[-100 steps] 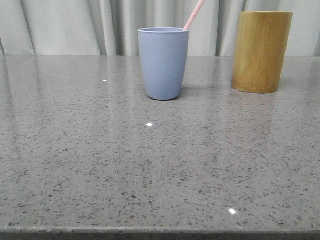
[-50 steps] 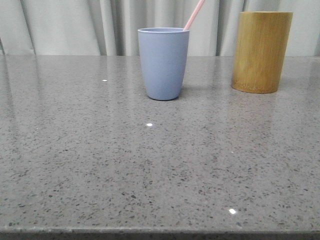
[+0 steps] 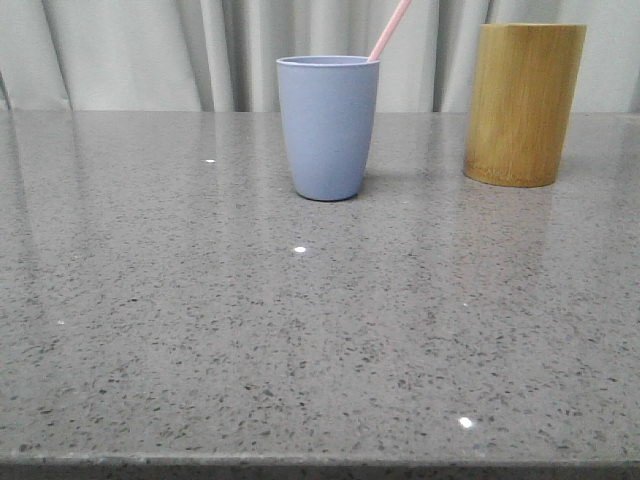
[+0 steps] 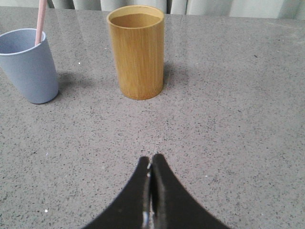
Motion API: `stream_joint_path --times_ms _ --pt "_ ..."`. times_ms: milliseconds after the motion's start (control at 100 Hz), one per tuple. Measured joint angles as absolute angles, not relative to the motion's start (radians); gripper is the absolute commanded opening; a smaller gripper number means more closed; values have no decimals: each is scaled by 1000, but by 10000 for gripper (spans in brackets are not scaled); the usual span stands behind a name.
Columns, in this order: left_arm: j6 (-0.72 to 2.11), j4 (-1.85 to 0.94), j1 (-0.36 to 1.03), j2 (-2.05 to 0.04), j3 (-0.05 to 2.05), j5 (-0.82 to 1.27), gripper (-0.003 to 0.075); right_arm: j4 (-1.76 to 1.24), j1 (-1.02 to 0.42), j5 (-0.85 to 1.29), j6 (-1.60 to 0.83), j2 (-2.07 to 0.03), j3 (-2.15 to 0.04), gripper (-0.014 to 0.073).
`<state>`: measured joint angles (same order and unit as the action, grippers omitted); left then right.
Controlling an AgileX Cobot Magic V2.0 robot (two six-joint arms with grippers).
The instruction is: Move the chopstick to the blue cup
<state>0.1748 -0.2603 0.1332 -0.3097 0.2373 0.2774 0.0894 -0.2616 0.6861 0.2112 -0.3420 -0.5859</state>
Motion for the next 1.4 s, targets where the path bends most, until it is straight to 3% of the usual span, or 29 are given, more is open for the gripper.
stream_joint_path --times_ms 320,860,1400 --pt "175 -125 133 -2 45 250 -19 89 -262 686 211 -341 -586 -68" --pt "25 51 114 5 -1 154 -19 90 -262 688 211 -341 -586 -68" --pt "22 -72 110 5 -1 149 -19 90 -262 688 211 -341 -586 -68"
